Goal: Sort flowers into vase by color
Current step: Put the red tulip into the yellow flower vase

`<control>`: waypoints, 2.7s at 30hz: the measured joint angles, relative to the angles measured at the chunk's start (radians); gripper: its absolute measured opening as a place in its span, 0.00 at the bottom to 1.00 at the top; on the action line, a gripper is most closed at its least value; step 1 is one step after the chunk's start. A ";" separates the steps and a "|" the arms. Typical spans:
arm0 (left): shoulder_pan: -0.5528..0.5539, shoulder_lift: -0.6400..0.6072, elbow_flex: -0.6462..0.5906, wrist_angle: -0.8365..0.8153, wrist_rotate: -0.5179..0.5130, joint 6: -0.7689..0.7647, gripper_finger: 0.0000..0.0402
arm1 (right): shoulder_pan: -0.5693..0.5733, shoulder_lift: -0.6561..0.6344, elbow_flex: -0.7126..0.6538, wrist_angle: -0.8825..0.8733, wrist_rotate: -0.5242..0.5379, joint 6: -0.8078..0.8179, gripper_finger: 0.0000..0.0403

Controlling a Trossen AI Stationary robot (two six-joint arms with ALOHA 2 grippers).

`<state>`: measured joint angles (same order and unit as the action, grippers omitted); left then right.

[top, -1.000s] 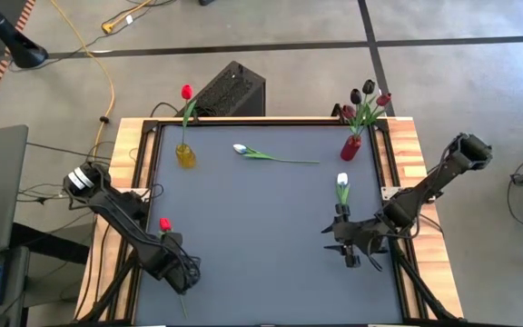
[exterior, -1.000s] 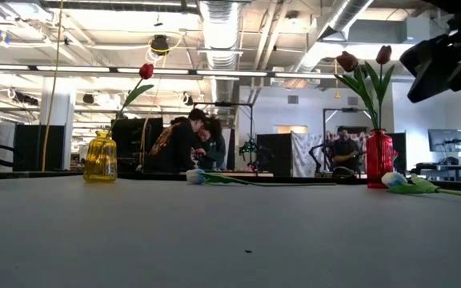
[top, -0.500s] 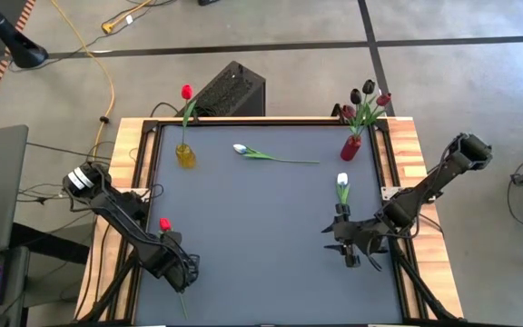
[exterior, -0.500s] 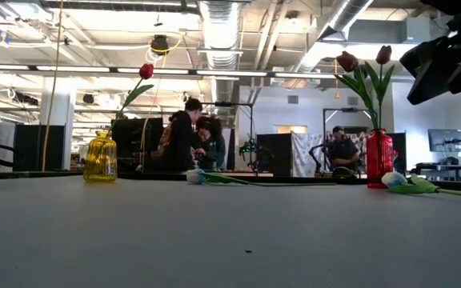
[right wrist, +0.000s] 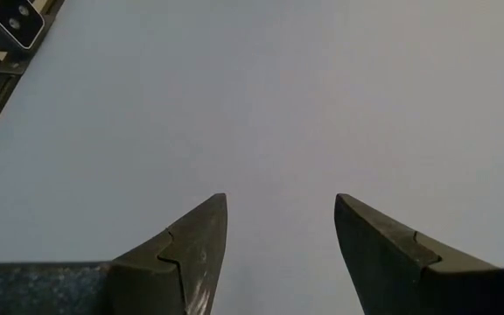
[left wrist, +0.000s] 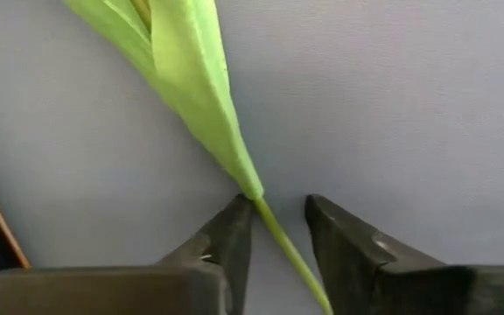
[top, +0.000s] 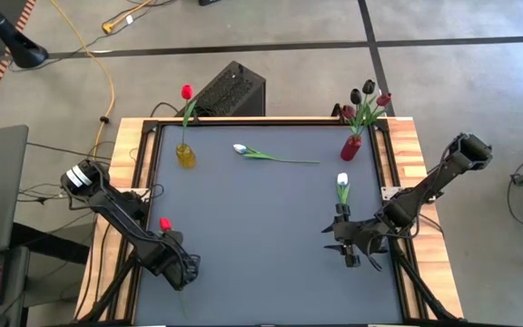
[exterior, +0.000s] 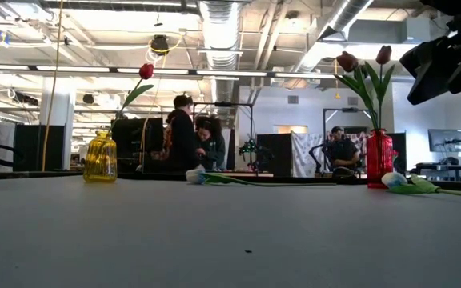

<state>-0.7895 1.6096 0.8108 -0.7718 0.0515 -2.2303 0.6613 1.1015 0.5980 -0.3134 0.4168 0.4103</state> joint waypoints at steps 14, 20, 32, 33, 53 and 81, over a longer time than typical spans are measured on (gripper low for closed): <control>-0.002 0.003 0.009 0.002 -0.090 0.030 0.01 | 0.000 0.000 0.000 0.000 0.000 0.000 0.59; 0.017 -0.005 0.047 -0.003 -0.280 0.050 0.00 | 0.000 0.000 0.000 0.001 0.000 0.000 0.59; 0.173 -0.114 0.196 0.022 -0.698 0.454 0.00 | 0.000 0.000 0.000 0.010 0.000 0.000 0.59; 0.194 -0.121 0.213 0.024 -0.712 0.509 0.00 | 0.000 0.000 0.000 0.010 0.000 0.001 0.59; 0.565 -0.152 0.453 0.027 -0.833 1.505 0.00 | -0.001 0.000 0.000 0.005 0.000 0.000 0.59; 0.908 -1.026 -0.171 0.828 -0.561 2.295 0.00 | -0.398 0.000 0.000 0.092 -0.078 -0.001 0.59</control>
<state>0.1189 0.5838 0.6398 0.0557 -0.5093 0.0646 0.2633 1.1015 0.5980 -0.2211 0.3390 0.4095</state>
